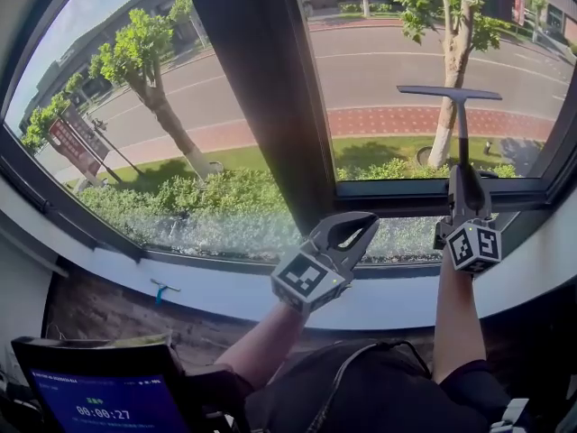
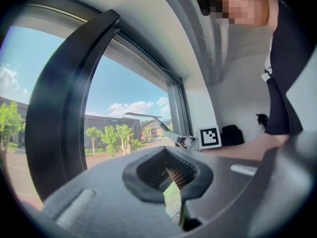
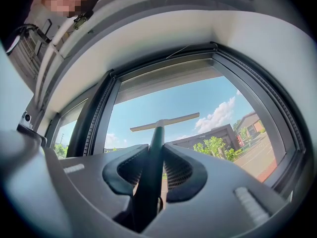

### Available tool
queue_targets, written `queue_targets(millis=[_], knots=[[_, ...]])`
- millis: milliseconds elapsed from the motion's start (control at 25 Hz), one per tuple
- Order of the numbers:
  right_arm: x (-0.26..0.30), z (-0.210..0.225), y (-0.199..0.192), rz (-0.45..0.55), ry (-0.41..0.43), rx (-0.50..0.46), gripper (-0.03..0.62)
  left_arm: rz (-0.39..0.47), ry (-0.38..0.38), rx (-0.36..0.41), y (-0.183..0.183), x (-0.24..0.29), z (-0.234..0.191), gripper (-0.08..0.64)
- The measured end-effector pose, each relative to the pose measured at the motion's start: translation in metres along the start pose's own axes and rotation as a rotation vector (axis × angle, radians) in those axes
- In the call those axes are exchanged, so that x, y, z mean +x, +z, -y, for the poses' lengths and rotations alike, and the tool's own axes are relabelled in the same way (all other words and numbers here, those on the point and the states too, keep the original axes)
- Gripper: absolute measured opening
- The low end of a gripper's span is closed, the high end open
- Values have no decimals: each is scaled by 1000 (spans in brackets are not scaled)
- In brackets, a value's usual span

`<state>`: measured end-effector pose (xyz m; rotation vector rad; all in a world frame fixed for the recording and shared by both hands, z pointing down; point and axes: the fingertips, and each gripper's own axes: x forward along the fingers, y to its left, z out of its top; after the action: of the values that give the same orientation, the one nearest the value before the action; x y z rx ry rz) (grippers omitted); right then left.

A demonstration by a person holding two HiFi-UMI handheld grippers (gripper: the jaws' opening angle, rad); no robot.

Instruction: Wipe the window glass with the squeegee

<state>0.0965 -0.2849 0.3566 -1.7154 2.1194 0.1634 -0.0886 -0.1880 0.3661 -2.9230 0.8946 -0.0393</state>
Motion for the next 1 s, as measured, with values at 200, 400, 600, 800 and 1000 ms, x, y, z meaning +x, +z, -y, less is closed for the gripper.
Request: queue_targets(millis=[200,400,600,800,1000], knots=[[-13,3,-18,-41,-9,11,100,-9,-12,-10,-3,3,2,3],[-26,7,-33,-77,-14,22,100,-25,-25,-19,-7,6,7,3],[-38,11,-51,-114,-20,41,100,-32,-32,-19,-11,10,10,3],[-49,16,-70,-147,-25,52,100,-39,-31,-24,-15,11,9,3],[-61,20,-90,-194,-30,67,100,-49,-31,-34,-20,10,9,3]])
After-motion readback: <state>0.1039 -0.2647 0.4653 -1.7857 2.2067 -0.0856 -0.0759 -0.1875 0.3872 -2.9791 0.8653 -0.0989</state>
